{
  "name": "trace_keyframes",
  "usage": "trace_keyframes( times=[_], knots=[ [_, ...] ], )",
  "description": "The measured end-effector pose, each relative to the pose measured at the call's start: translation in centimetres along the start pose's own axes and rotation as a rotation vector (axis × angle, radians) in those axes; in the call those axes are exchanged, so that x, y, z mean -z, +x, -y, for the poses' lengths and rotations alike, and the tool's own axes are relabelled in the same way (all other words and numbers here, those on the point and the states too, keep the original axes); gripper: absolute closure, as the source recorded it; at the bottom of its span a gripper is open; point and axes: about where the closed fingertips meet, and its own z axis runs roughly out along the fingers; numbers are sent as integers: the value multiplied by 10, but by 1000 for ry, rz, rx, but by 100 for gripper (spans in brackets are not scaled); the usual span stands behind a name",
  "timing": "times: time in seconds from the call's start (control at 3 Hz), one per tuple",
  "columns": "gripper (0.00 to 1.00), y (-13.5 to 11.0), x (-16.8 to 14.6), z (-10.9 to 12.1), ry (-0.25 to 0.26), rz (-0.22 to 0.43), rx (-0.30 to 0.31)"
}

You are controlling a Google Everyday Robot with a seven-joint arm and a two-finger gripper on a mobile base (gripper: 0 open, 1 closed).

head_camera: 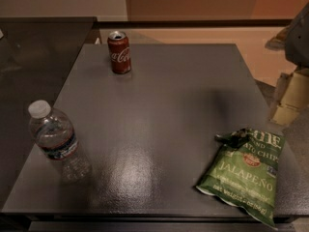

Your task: Move coke can near water bottle

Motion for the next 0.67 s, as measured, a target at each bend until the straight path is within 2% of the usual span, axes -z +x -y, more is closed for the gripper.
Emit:
trace_keyframes(
  times=[0.33,0.67],
  knots=[
    [0,0,0,0,0,0,0],
    [0,-17,-7,4,1,43,1]
  ],
)
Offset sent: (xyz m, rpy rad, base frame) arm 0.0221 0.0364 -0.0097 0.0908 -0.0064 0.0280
